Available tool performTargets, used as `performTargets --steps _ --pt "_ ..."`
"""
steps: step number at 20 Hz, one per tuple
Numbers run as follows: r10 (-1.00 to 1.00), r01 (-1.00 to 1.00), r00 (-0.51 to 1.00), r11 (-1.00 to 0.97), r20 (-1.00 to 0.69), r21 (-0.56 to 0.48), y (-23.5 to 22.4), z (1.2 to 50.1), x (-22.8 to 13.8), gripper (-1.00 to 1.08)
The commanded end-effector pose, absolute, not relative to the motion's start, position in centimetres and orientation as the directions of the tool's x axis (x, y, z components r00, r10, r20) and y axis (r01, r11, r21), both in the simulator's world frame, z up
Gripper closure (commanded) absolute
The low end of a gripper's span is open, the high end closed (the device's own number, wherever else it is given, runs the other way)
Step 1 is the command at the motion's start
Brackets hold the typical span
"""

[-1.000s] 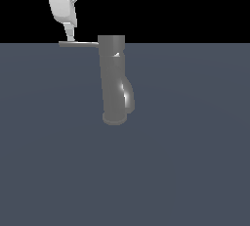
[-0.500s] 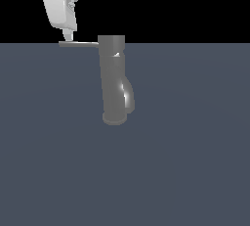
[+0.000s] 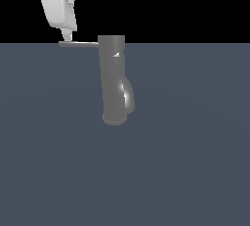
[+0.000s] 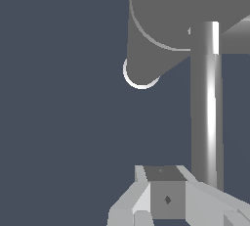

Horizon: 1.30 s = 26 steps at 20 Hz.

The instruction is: Turn on the faucet by rotating a designated handle.

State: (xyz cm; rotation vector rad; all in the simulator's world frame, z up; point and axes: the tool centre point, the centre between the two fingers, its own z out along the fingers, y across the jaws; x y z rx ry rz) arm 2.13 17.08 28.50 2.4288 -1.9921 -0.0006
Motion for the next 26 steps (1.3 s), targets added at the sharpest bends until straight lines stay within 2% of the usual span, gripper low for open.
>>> performTargets --steps 1,26 --pt "-0.981 -0.981 0.196 -0.196 0.000 0.000 16.9 28.5 1.4 1.08" --pt "-0.981 -0.981 0.195 -0.195 0.000 0.000 14.8 28.5 -6.1 1.08"
